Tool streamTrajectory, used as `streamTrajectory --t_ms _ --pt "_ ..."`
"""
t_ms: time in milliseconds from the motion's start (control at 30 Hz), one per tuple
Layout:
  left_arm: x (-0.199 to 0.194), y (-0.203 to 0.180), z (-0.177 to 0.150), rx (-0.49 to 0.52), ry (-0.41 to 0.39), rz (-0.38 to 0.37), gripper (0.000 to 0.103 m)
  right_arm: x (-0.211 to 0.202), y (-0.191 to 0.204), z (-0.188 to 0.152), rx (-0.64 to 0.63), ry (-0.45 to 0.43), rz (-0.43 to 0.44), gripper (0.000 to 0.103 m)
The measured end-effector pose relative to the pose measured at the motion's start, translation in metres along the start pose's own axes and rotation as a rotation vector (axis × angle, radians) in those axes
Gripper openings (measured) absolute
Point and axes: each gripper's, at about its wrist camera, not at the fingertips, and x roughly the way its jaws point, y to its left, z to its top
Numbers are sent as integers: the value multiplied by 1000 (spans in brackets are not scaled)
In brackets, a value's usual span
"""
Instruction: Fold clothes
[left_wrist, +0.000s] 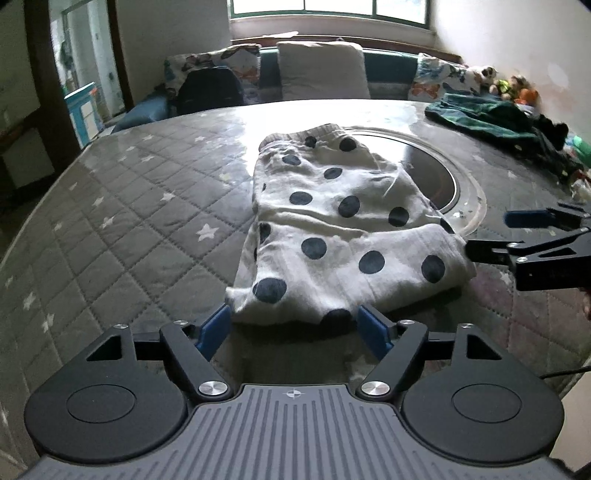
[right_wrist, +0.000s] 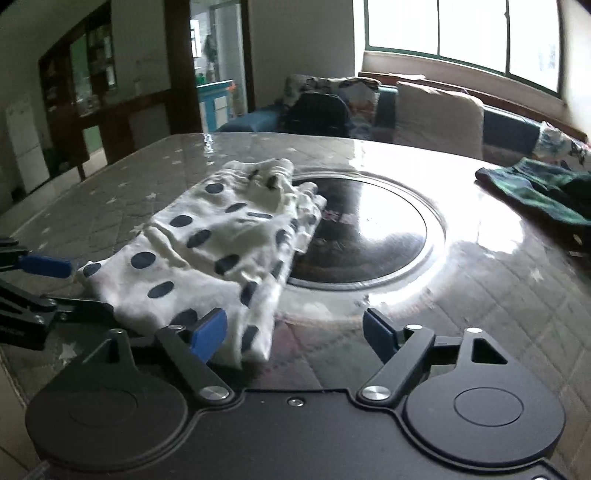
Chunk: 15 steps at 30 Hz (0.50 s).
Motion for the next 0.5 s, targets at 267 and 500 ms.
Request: streamTrajectory --t_ms 267,500 --pt "-1 10 -11 -13 11 105 81 2 -36 -13 45 4 -120 96" --pt "5 34 -12 -68 26 175 81 16 -77 -14 132 12 -202 98"
